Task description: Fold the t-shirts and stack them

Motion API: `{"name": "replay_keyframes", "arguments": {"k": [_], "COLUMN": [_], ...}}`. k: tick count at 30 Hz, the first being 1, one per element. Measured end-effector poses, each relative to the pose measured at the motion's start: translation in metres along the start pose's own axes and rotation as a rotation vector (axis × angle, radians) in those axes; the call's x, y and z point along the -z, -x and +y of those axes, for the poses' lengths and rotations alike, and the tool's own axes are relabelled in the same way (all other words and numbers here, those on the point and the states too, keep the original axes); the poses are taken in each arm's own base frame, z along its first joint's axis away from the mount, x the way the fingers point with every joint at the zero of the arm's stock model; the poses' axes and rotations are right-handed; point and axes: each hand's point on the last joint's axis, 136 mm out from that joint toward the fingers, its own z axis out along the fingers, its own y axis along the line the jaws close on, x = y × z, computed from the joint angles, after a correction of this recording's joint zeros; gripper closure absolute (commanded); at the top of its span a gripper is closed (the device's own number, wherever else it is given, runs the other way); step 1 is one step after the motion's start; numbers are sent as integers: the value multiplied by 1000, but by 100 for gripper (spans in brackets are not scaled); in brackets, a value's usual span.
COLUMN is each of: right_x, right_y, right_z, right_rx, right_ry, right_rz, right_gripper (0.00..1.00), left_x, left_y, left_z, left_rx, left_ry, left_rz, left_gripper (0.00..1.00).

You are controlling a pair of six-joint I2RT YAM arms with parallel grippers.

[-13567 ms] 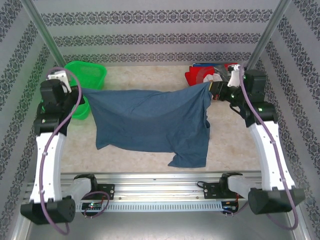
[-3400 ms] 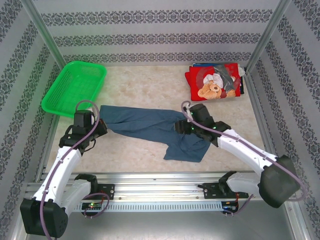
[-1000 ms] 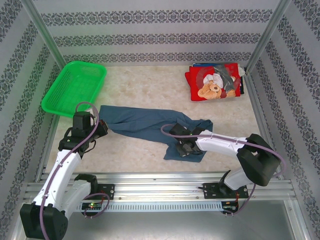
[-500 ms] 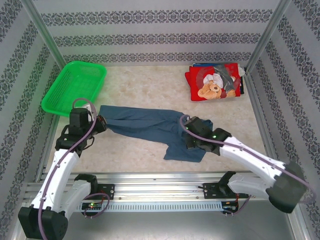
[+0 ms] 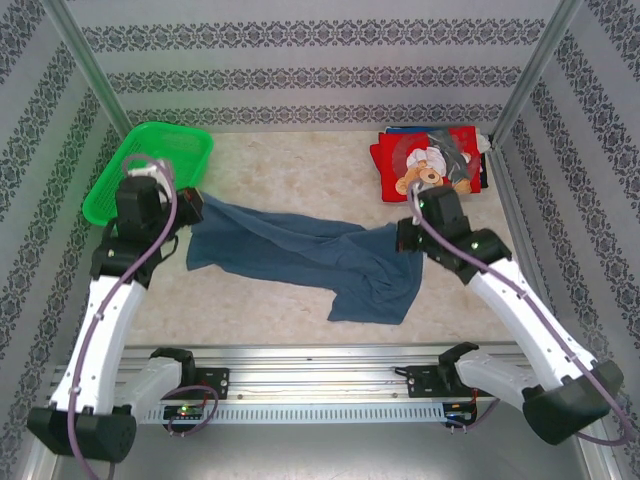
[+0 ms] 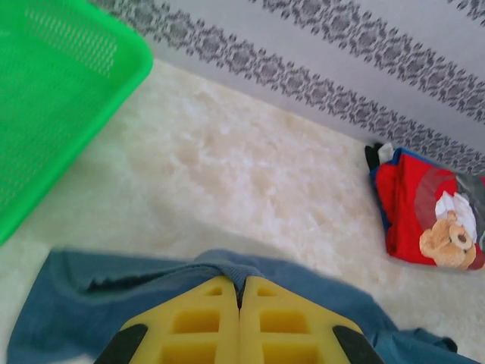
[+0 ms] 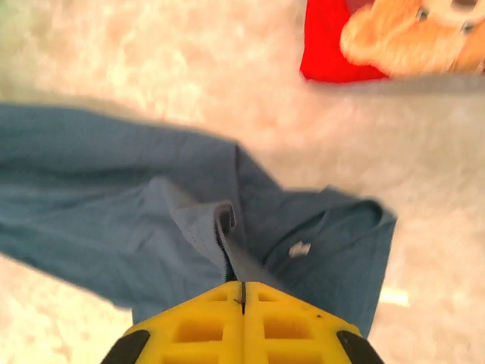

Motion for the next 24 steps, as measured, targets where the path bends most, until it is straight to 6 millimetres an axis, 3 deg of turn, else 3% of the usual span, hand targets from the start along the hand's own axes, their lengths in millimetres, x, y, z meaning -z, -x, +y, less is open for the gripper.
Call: {"name": "replay_keyframes", "arguments": {"k": [5,9,11,15,24], "right_x": [7,38,64,116,243], "right_y": [76,128,146,160,158], "right_z": [-4,4,13,34,52], "right_rx": [-44,-68,-71,-74,-117], "right_ry": [40,114,162,265,424], "right_rz": [-83,-176,-219,-282,-393], "right_gripper": [100,100,100,100,100], "left_x": [-21,-9,13,70,217], "left_y": [61,125,157,196,210], "left_z": [-26,-58,-81,-114,-132], "left_rx": [-37,-58,-72,-101,-142], "left_ry": [-37,-100,-158,-259,-313], "left_rz": [-81,-197,-270,-393,-622], "left_gripper": [100,100,100,100,100]}}
